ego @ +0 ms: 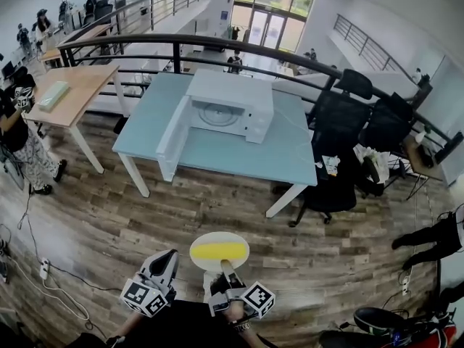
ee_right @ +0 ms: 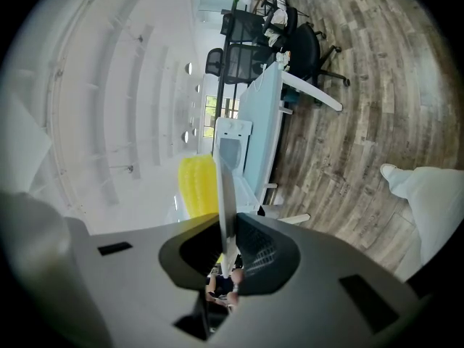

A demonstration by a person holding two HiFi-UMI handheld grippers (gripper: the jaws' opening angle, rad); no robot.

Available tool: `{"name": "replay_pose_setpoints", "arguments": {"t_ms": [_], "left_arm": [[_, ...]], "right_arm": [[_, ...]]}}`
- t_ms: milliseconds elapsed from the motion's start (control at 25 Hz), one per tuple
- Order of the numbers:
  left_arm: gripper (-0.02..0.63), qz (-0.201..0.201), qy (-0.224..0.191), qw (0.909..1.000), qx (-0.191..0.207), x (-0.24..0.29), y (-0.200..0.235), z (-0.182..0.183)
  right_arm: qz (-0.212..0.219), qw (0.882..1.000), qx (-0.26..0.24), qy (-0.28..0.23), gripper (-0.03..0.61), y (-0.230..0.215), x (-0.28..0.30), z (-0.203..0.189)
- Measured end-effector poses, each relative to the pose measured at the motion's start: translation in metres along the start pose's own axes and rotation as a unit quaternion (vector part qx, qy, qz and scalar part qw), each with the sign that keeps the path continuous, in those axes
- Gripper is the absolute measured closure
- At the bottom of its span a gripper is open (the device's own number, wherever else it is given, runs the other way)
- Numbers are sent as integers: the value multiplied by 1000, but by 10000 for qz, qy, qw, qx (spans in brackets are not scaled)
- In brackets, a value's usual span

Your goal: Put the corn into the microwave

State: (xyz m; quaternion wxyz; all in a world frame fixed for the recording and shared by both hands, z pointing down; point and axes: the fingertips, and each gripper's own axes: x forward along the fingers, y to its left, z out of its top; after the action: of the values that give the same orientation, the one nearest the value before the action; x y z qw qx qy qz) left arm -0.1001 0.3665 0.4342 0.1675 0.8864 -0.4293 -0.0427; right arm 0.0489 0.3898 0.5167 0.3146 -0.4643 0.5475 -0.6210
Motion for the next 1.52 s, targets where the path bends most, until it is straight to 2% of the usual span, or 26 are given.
{"name": "replay_pose_setpoints", "arguments": {"t_ms": [680, 1000, 1520], "left_arm": [[611, 254, -212, 9994, -37, 134, 28, 29], [611, 444, -248, 9987, -25, 165, 35, 33], [611, 535, -216, 9983, -69, 195, 38, 33]], "right_arm": [[70, 9993, -171, 329, 543, 29, 104, 106], [86, 9991, -122, 407, 543, 33, 135, 137], [162, 9990, 4, 423, 543, 30, 154, 165]]}}
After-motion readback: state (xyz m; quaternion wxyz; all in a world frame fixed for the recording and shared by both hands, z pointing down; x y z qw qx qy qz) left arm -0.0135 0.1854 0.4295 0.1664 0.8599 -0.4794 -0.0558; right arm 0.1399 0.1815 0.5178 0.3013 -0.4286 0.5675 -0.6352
